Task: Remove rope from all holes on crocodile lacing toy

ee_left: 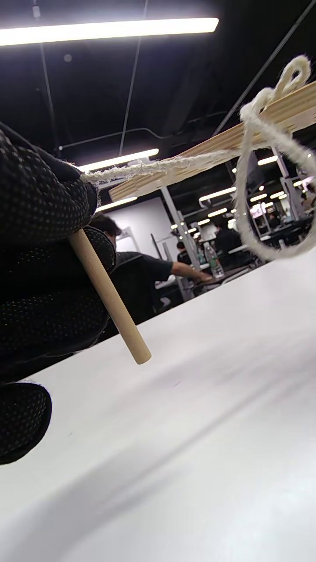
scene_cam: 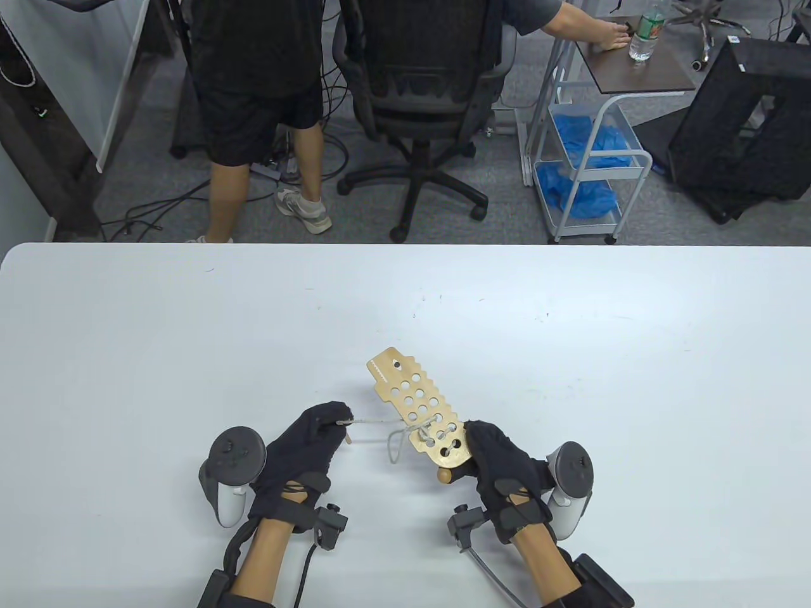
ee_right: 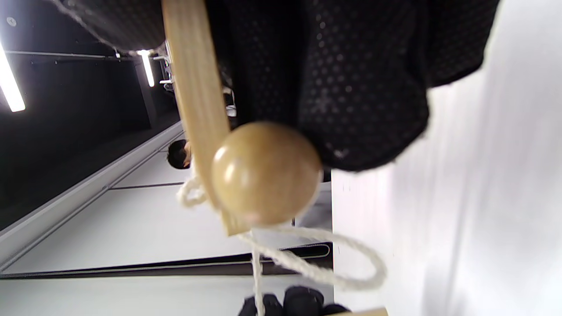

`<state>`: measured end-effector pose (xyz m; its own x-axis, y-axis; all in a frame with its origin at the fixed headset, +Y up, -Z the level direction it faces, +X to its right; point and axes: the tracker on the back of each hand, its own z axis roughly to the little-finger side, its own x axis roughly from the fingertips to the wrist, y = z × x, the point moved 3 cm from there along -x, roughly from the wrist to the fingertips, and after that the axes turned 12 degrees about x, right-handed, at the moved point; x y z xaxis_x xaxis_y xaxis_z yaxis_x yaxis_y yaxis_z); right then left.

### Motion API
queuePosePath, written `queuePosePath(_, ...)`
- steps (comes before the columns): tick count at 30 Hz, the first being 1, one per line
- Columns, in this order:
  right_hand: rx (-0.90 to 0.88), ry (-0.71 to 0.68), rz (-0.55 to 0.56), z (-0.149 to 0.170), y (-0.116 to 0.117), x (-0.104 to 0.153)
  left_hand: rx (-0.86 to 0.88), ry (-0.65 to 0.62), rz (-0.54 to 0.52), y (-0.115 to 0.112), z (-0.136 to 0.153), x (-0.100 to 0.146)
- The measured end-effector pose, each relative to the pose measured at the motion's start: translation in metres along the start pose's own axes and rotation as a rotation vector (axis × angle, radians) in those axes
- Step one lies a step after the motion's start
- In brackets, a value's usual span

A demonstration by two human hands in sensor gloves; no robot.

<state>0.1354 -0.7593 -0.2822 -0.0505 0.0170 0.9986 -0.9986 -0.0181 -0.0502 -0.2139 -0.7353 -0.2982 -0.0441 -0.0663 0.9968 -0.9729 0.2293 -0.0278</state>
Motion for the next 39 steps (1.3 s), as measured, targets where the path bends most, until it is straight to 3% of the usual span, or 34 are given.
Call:
queuePosePath(17, -0.11, 0.058, 0.154, 0.007, -0.037, -0.003, -0.077, -0.039, -0.121, 0.022, -0.007, -0.001)
queuePosePath(39, -0.095, 0.082, 0.206, 0.007, -0.044, -0.003, -0.016, 0.062, -0.284, 0.062, 0.016, -0.004)
